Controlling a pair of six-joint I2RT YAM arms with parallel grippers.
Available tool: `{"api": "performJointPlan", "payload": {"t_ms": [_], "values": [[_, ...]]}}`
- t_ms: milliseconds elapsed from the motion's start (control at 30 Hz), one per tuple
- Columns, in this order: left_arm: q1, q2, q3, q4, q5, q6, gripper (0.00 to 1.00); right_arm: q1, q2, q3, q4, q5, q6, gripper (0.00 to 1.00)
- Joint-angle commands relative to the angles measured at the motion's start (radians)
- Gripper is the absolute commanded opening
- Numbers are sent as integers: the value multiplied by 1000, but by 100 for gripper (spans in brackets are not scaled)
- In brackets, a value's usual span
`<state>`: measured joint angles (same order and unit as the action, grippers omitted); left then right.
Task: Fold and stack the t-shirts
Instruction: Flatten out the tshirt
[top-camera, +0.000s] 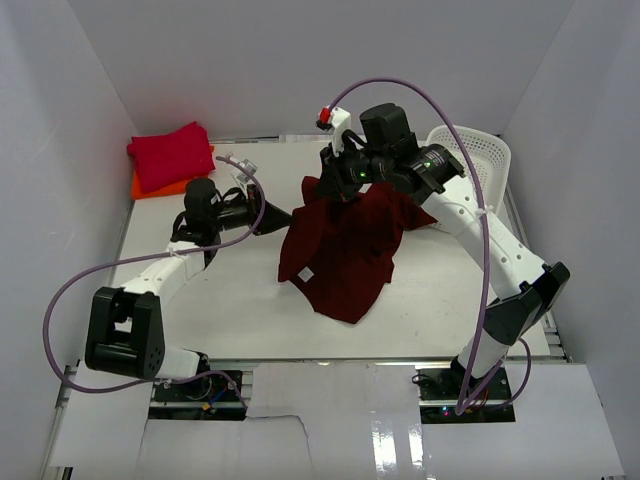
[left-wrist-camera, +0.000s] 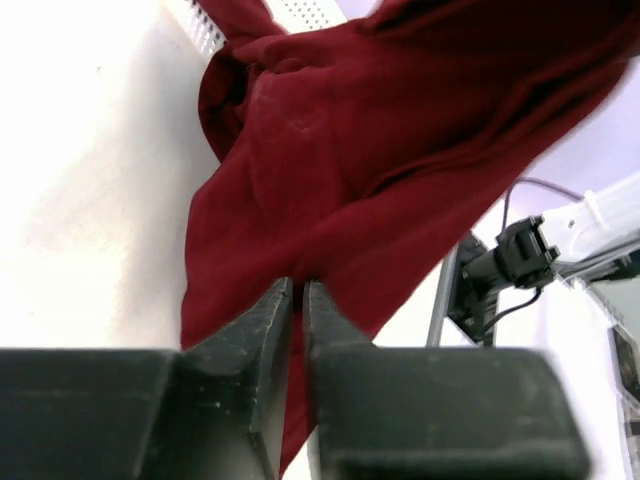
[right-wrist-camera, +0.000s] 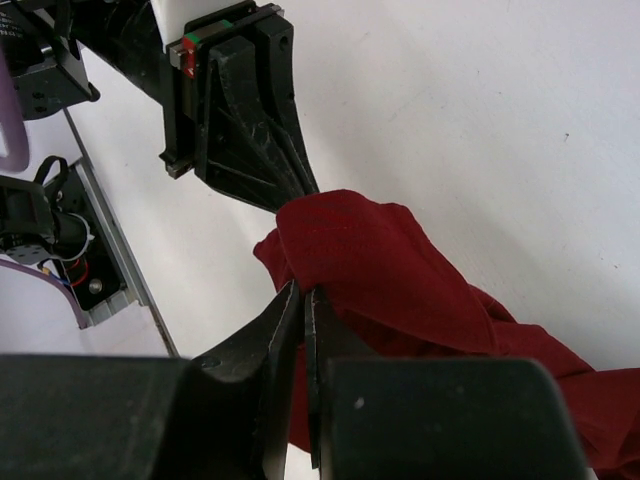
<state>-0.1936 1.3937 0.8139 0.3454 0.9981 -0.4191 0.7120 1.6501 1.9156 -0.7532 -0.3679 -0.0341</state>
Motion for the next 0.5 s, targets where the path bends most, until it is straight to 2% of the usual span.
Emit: {"api": "performJointPlan", "payload": {"t_ms": [0,100,133,233,300,467], "values": [[-4,-45,25,72,82,-18,16,0,-10,14,51,-3,-6,11],[-6,-62,25,70,103,-36,9,0,7,25,51,-2,-3,10],[-6,-67,27,72,109,-41,0,0,10,28,49,1,-1,10],[-6,-105,18,72,85,-50,0,0,25,37,48,55,5,10],[-4,-140,10,70,68,-70,0,-2,39,46,43,107,19,14],[-4,-206,13,23,-19,-75,0,-12,59,59,35,348,26,13]]}}
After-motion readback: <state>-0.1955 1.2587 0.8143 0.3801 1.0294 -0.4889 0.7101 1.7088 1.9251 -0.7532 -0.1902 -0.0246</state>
